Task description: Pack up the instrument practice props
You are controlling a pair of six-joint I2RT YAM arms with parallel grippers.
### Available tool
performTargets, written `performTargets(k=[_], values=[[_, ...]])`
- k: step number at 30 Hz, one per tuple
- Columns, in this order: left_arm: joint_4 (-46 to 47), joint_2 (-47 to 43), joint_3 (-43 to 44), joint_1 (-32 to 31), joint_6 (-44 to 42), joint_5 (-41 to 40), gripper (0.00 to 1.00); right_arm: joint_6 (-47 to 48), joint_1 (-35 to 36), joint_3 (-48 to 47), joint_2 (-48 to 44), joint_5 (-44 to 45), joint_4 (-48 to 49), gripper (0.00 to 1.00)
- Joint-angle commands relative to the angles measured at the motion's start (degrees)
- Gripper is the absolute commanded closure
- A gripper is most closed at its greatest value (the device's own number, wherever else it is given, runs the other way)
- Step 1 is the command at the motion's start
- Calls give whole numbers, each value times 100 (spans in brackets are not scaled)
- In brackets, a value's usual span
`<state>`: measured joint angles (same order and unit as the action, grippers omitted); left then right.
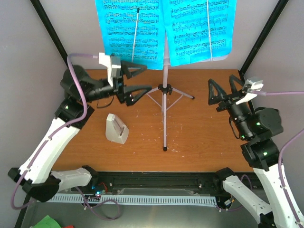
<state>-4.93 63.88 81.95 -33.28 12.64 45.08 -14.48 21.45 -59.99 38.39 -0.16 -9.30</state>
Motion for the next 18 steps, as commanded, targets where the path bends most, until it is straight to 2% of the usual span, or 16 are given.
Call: performTargets(k=[1, 4, 8, 14, 18], values=[[-282, 858, 1165, -30, 613, -438, 13, 77, -21, -896, 463, -1040, -385, 3], [-184, 1347, 1742, -30, 1054, -581, 14, 73, -20, -1462, 879, -1698, -613, 7], [-175, 1915, 2374, -62, 1455, -644, 21, 115, -23, -1907, 1195, -1839, -775, 9], [-327, 2398, 2927, -266, 1367, -1226, 25, 111, -21, -2380, 1589, -2056, -925, 9], [-320, 2503, 2994, -355, 1280, -1623, 29, 136, -22, -2571, 1747, -2041, -995, 8]])
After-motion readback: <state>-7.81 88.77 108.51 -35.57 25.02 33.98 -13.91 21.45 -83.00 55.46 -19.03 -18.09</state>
